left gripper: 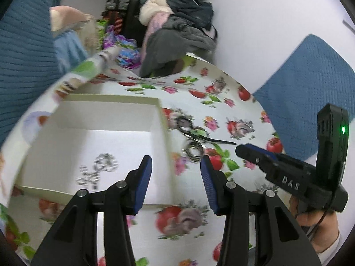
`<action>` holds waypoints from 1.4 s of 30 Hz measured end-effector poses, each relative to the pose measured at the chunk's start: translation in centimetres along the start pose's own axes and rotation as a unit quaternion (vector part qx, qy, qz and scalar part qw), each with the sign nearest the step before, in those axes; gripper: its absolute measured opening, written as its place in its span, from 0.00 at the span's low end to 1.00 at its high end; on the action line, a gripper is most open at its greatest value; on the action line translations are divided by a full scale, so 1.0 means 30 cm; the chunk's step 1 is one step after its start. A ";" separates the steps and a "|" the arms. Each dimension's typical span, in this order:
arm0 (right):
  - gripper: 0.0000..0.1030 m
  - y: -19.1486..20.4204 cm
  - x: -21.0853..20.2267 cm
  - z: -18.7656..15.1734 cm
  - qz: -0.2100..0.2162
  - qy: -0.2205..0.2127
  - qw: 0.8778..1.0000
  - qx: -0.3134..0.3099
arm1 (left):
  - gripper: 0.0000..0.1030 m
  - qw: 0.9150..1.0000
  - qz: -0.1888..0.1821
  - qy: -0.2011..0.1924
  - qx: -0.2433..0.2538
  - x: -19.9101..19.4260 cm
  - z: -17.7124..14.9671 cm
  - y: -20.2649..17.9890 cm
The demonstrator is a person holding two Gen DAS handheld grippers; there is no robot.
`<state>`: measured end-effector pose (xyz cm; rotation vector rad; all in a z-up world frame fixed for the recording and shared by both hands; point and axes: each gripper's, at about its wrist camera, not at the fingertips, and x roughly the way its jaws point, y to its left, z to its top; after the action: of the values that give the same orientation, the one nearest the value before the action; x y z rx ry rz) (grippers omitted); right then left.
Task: Organize jewelry
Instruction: 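Move both tools back over the remaining jewelry on the cloth, then close the left tool on the round silver keychain pendant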
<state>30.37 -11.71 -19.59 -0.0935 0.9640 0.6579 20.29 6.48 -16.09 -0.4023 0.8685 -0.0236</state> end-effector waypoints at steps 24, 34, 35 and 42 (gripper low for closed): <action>0.21 -0.396 0.265 0.052 0.010 0.087 0.996 -0.032 | 0.41 0.997 0.027 0.071 -0.025 0.493 -0.076 -0.169; 0.22 -0.414 0.354 0.094 0.021 0.100 0.992 -0.066 | 0.35 0.995 0.062 0.058 0.053 0.580 -0.058 -0.219; 0.22 -0.416 0.362 0.097 0.023 0.102 0.992 -0.070 | 0.34 0.994 0.065 0.058 0.068 0.583 -0.061 -0.229; 0.23 -0.435 0.409 0.115 0.029 0.110 0.990 -0.082 | 0.20 0.990 0.050 0.083 0.102 0.641 -0.068 -0.233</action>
<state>45.02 -15.11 -29.94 -0.2891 1.1274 0.7911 32.27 -4.16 -28.97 -0.1656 1.0400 -0.0545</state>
